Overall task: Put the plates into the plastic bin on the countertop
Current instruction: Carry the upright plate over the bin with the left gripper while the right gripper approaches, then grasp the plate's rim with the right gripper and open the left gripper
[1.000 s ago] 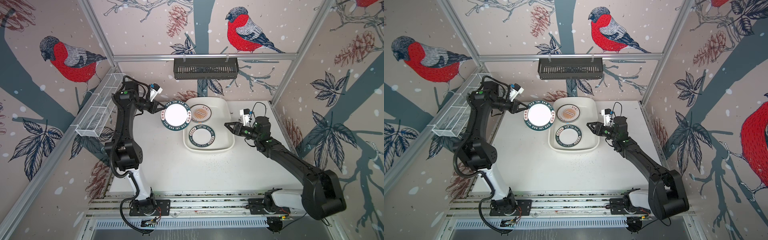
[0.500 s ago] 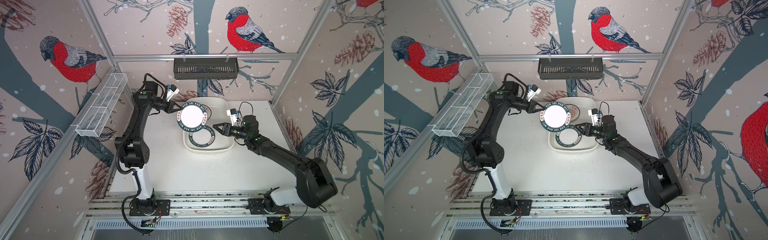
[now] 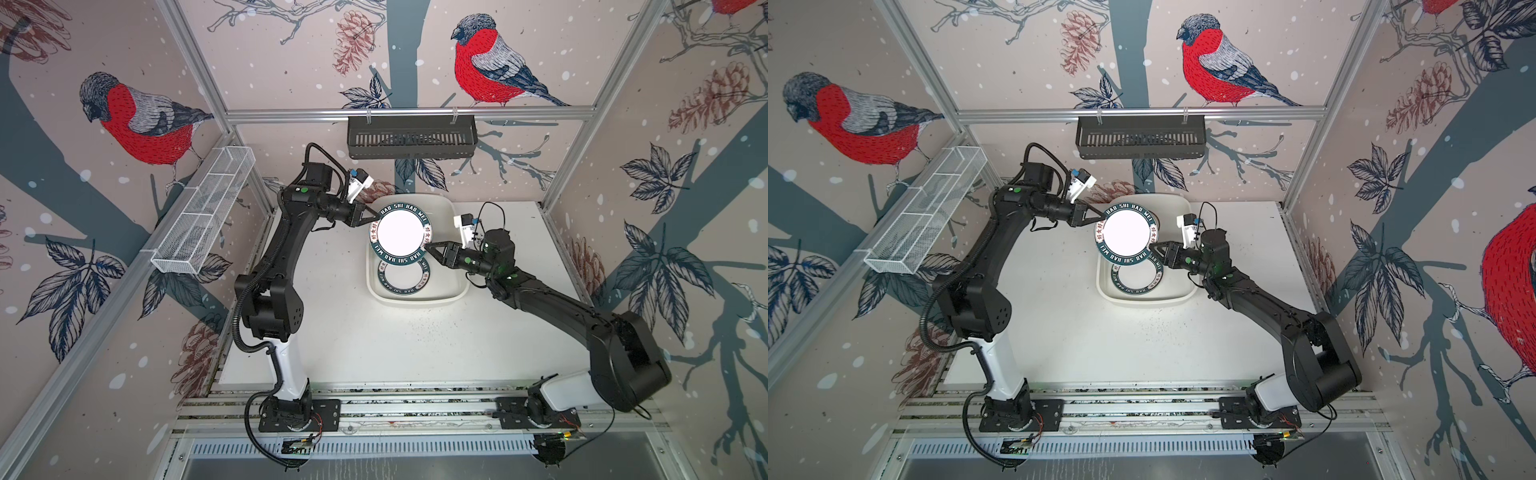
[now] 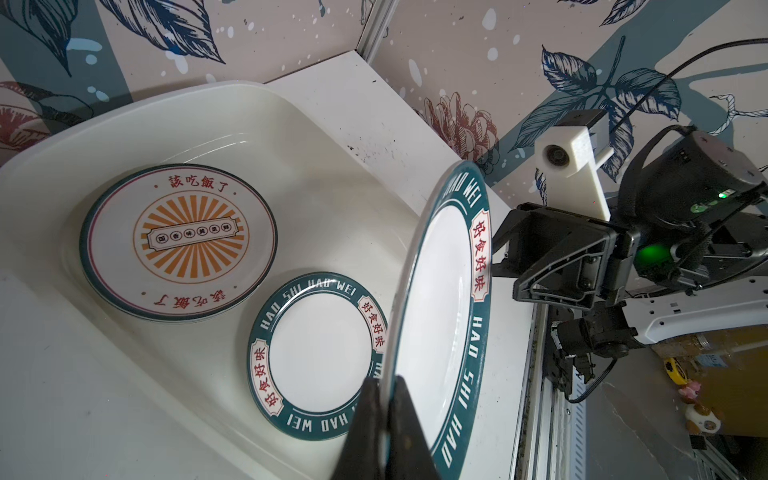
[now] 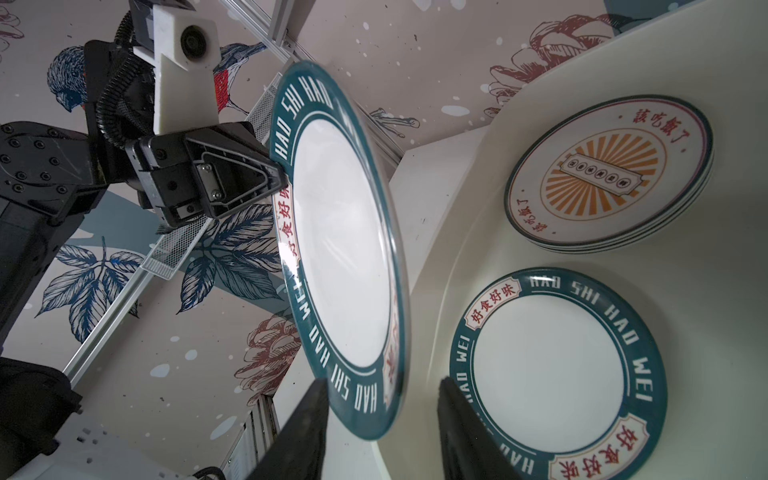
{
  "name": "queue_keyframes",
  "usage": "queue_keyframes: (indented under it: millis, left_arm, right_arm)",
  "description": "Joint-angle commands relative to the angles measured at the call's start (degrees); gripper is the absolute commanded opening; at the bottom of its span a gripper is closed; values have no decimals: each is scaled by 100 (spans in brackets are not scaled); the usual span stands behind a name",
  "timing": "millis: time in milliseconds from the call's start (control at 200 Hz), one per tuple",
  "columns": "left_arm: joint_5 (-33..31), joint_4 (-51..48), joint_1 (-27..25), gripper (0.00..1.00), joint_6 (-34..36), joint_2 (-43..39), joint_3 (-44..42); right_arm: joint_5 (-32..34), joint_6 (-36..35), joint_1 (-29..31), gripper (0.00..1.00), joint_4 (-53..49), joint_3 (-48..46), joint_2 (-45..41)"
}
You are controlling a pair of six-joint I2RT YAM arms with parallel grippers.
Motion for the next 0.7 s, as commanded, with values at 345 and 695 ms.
queue_keyframes:
  millis: [345,695]
  left_arm:
    - [314,615,-116,0,-248,-307,-316]
    - [22,615,-371,0,-177,-338,-297]
  right_arm:
    - [-110,372,-61,34,731,-171,-7]
    - [-206,580,-141,24,1067,-294,46]
